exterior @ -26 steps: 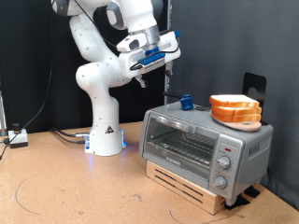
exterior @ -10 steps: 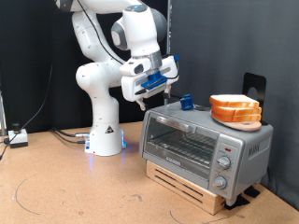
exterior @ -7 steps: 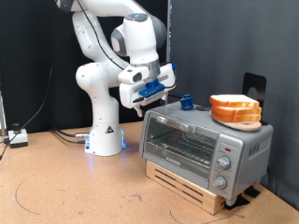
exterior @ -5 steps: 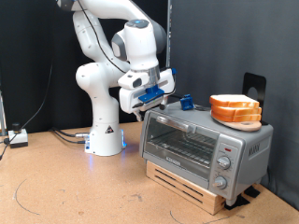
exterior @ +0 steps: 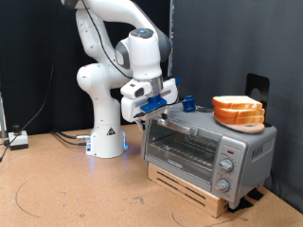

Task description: Make a piece of toast with the oven

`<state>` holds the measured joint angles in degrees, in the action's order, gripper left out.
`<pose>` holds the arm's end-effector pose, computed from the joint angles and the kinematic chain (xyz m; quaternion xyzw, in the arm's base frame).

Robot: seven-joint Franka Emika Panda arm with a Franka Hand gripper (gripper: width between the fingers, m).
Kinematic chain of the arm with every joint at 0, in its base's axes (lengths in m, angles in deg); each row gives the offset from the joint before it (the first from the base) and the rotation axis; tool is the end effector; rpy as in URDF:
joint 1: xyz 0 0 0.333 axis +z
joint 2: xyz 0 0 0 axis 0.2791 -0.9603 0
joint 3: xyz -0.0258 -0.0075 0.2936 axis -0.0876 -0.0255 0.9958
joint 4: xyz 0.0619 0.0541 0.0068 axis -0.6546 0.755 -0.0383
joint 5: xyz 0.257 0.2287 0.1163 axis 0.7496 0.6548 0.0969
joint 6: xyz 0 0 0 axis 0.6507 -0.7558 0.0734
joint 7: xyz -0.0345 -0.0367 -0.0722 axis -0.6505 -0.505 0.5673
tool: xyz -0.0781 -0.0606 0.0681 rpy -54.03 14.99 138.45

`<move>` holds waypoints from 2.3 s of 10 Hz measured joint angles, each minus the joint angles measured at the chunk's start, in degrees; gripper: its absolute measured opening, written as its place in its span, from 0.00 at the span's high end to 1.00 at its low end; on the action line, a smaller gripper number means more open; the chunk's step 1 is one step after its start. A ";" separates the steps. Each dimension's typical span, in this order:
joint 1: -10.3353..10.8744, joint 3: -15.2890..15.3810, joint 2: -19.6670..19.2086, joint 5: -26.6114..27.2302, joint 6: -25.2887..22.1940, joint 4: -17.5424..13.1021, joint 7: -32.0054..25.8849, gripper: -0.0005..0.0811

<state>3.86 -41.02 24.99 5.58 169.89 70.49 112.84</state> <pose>0.3352 0.0360 0.3428 -0.9562 0.2769 0.0416 0.0848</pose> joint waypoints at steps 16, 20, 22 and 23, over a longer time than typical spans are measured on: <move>-11.47 -5.21 -18.58 -6.93 9.02 -4.20 -2.23 0.01; -13.17 -5.29 -22.84 -13.56 10.79 -6.69 2.12 0.01; -13.73 -5.56 -26.18 -14.47 12.20 -8.56 3.86 0.01; -13.90 -5.70 -27.90 -14.41 14.09 -9.29 3.91 0.01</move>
<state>-10.04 -46.72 -2.91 -8.83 183.98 61.19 116.75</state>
